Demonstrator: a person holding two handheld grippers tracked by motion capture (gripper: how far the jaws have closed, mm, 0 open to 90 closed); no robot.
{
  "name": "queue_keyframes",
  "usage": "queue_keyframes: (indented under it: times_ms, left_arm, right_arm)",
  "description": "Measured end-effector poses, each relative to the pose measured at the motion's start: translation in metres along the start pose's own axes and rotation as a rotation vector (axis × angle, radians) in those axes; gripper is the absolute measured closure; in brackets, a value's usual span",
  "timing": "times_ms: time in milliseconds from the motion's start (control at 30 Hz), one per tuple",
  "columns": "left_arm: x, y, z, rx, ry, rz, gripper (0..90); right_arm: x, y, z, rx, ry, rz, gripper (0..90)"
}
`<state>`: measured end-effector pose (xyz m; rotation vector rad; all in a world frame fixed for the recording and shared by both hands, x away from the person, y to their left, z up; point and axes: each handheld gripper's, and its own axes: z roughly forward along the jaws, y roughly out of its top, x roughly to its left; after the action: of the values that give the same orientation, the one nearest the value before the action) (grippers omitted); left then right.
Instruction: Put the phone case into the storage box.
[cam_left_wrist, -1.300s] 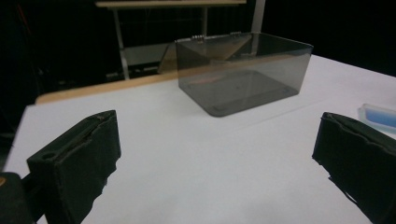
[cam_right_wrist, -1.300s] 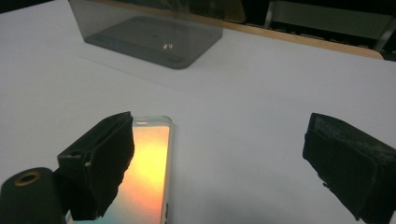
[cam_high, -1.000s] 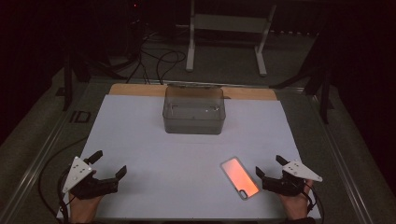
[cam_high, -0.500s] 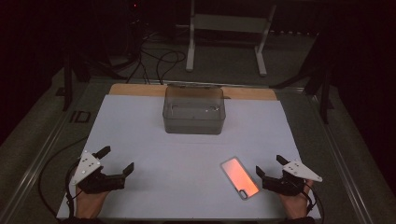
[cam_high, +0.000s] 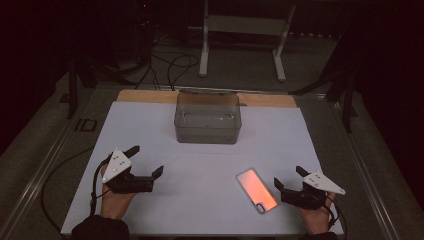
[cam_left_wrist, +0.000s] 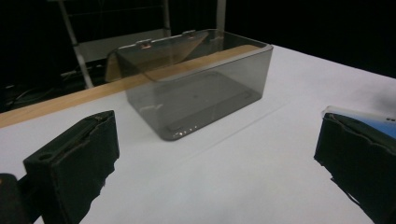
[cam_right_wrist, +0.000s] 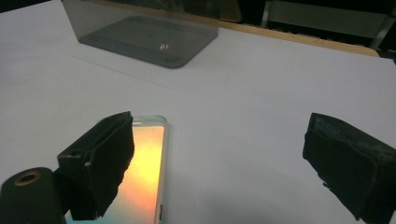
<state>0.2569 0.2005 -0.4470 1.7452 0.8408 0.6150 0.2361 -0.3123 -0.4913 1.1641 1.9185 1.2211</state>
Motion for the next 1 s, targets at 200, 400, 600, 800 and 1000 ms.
queue_keyframes:
  times_ms: [200,400,600,800,1000]
  left_arm:
    - [-0.005,0.006,0.015,0.006,-0.025,0.011,0.4]
    - [-0.008,0.010,0.027,0.007,-0.042,0.012,0.5]
    - [-0.011,0.013,0.040,0.014,-0.056,0.020,0.5]
    - [-0.014,0.016,0.054,0.030,-0.070,0.028,0.5]
    - [-0.019,0.019,0.068,0.038,-0.093,0.036,0.5]
  right_arm:
    - [0.000,0.000,0.000,0.001,0.004,0.004,9.1]
    - [0.000,0.000,0.000,0.001,0.002,0.004,9.1]
    - [0.000,0.000,0.001,0.003,0.002,0.003,9.1]
    - [0.000,0.000,0.001,0.004,0.001,0.000,9.1]
    - [0.000,0.000,0.001,0.004,0.001,-0.002,9.1]
